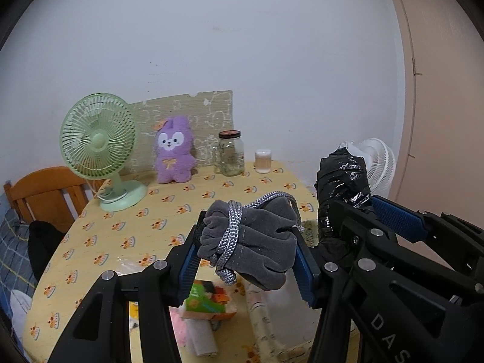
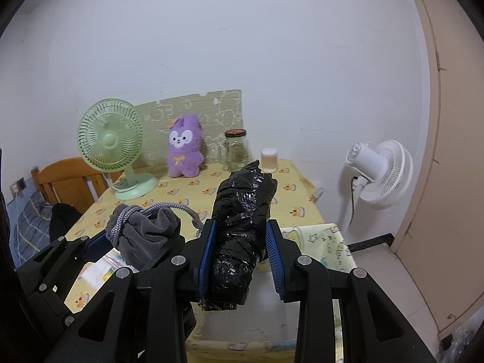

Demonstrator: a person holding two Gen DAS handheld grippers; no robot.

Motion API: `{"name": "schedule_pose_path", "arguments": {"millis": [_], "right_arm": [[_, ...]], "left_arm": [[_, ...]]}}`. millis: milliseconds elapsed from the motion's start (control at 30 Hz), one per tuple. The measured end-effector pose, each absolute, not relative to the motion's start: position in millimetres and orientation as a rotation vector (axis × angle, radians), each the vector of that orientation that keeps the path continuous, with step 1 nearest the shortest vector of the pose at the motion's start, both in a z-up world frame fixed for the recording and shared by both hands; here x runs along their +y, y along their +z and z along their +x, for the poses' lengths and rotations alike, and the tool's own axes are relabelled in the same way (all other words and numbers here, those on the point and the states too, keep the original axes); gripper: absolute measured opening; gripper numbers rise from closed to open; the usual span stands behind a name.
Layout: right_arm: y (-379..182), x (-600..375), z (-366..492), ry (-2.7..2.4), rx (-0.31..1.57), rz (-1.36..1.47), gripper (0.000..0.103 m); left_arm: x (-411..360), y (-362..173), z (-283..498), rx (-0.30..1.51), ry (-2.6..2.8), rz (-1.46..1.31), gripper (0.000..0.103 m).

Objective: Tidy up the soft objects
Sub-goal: 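Lift the glove and black bundle and carry both toward the patterned fabric box, then open both tools to drop the glove and black bundle into the box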

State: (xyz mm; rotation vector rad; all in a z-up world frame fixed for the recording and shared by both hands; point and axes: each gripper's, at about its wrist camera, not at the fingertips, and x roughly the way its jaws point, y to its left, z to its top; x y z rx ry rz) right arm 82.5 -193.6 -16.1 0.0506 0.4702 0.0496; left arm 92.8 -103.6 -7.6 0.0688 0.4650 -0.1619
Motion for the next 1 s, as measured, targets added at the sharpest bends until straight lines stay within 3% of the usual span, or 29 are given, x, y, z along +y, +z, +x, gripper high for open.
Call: {"name": "schedule_pose_path", "arguments": {"millis": [867, 1000], "right_arm": [[-59, -255, 104, -0.066, 0.583, 0.114, 0.037], [-67, -262, 107, -0.077, 0.605, 0.124, 0.037]], "left_arm": [[-167, -48, 124, 0.605, -0.283, 0.157, 0.059], [-174, -56, 130, 0.652, -0.307, 0.164, 0.07]]}}
